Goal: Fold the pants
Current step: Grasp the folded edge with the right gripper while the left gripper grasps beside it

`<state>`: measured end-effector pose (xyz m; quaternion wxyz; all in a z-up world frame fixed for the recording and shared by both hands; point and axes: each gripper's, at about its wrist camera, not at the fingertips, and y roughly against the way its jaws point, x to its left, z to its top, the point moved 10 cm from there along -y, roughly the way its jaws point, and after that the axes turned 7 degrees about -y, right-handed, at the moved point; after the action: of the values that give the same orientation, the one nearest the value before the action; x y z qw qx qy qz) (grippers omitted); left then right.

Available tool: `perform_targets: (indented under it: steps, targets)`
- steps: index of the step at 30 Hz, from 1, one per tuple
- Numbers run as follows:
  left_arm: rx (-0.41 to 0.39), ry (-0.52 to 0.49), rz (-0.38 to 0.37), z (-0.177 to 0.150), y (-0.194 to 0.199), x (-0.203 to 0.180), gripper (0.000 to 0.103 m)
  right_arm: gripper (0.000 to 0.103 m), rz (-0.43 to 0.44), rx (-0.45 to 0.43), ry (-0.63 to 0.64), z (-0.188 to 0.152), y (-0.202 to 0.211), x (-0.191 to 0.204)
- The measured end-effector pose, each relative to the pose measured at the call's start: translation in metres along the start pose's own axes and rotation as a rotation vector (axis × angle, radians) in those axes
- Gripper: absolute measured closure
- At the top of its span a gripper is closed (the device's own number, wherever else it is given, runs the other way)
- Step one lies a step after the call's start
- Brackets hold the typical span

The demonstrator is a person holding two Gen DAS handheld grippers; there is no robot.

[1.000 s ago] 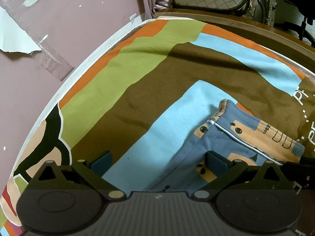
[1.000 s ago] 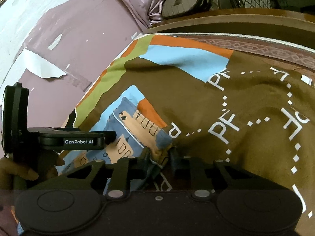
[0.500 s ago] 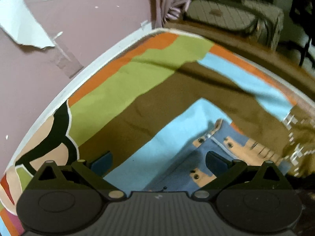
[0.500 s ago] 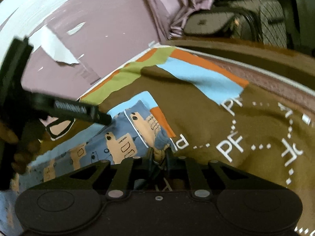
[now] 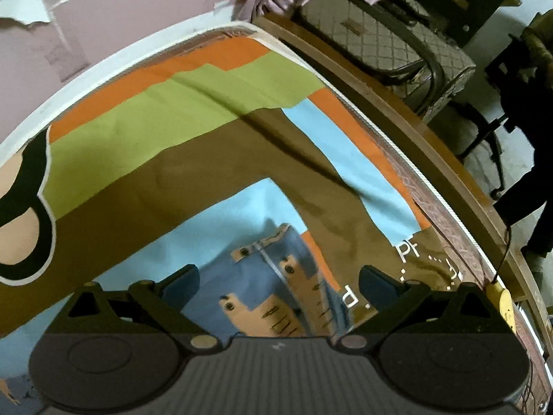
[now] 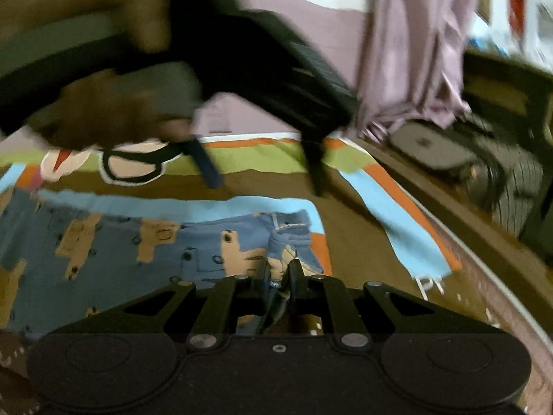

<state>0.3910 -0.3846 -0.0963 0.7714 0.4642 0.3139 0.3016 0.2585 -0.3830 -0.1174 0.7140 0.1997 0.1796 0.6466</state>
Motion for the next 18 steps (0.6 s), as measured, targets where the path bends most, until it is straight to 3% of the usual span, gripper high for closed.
perform_targets:
  steps: [5,9,18]
  targets:
    - [0.069,-0.005,0.050,0.003,-0.015,-0.012,0.006,0.091,0.016,-0.016,0.113,-0.002,0.003,0.021]
    - [0.127,-0.049,0.105,-0.001,-0.026,-0.022,0.012,0.091,0.024,-0.011,0.135,-0.004,0.002,0.026]
    - [0.153,-0.027,0.141,-0.007,-0.035,-0.019,0.021,0.091,0.029,0.002,0.130,-0.005,0.000,0.025]
